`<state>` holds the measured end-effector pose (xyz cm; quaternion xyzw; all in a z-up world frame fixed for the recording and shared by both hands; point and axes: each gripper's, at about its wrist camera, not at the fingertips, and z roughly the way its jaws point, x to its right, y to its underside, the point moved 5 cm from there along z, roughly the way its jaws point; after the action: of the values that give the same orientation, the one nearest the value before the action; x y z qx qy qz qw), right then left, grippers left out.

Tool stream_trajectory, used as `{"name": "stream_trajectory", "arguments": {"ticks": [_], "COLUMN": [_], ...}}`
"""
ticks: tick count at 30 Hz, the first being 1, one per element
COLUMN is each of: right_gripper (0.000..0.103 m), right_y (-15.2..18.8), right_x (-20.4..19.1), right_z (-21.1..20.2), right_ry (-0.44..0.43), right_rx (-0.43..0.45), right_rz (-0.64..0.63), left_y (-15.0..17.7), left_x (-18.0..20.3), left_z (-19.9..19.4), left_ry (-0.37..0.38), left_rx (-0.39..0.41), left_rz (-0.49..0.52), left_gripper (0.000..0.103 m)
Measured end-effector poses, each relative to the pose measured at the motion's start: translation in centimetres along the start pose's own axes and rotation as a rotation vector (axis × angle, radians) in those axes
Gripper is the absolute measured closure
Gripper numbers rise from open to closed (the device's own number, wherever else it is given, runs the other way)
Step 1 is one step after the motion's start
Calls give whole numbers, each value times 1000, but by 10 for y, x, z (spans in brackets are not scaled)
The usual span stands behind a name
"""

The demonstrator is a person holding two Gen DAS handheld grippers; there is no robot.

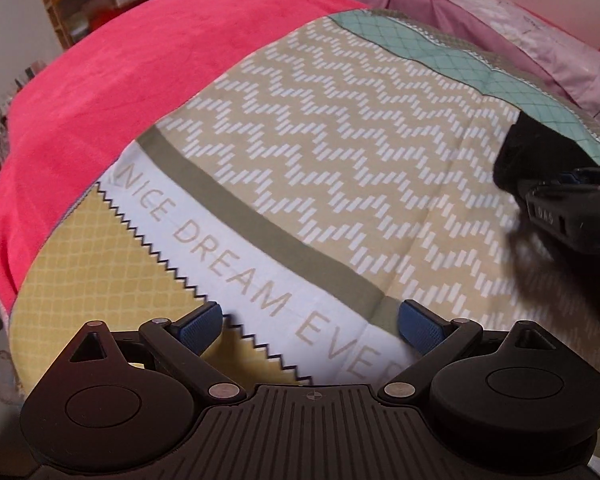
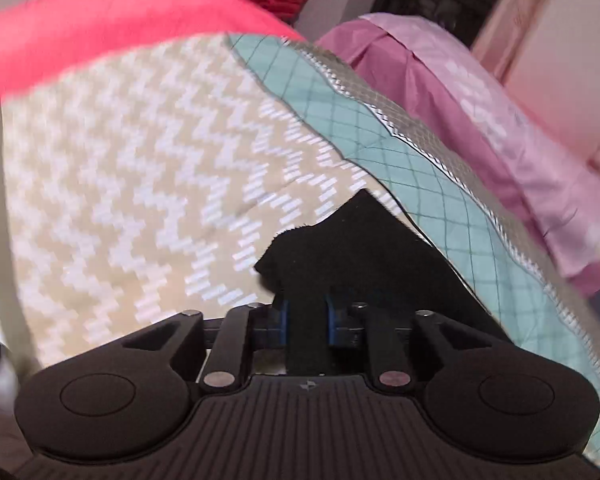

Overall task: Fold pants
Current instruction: 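Move the right gripper to the end of the doubled pants, then close the right gripper on the end of the doubled pants, then fold the held end over toward the left gripper and open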

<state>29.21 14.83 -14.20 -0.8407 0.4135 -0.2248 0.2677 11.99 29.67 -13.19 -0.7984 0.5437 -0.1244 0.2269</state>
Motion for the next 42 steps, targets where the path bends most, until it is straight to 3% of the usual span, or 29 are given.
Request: {"name": "stream_trajectory", "arguments": {"ticks": [5, 11, 14, 17, 19, 22, 25, 28, 30, 31, 33, 35, 37, 39, 42], "right_gripper": [86, 86, 86, 87, 87, 87, 87, 85, 80, 80, 69, 23, 17, 8, 7], "right_y": [-18, -4, 13, 29, 43, 85, 154, 243, 299, 314, 319, 309, 300, 297, 307], "right_x": [83, 150, 172, 199, 224, 267, 305, 330, 340, 343, 348, 354, 364, 373, 376], "right_z": [-58, -118, -135, -159, -181, -212, -229, -218, -195, -193, -207, -217, -213, -195, -171], "right_ry": [-157, -228, -222, -209, -190, -140, -39, 43, 122, 86, 81, 171, 196, 149, 129], "right_rx": [62, 117, 142, 190, 238, 293, 296, 205, 38, 37, 124, 174, 176, 140, 75], "right_rz": [339, 521, 574, 618, 663, 748, 847, 1006, 1096, 1148, 1172, 1110, 1091, 1125, 1178], "left_y": [-10, -5, 3, 5, 4, 6, 16, 32, 38, 40, 33, 18, -1, -13, -12], "left_x": [71, 197, 248, 281, 287, 284, 296, 303, 300, 296, 288, 288, 303, 323, 355], "left_z": [-7, -22, -24, -12, -1, -8, -27, -36, -40, -44, -54, -57, -50, -36, 3], "left_ry": [198, 409, 452, 368, 377, 475, 563, 626, 655, 666, 691, 691, 679, 673, 670], "left_rx": [36, 58, 48, 43, -13, -35, -3, -29, -71, -80, -56, -31, -13, -18, -118], "left_rz": [85, 239, 290, 336, 320, 304, 408, 499, 517, 523, 523, 505, 482, 469, 458], "left_gripper": [0, 0, 0, 0, 0, 0, 0, 0, 0, 0, 0, 0, 0, 0, 0]}}
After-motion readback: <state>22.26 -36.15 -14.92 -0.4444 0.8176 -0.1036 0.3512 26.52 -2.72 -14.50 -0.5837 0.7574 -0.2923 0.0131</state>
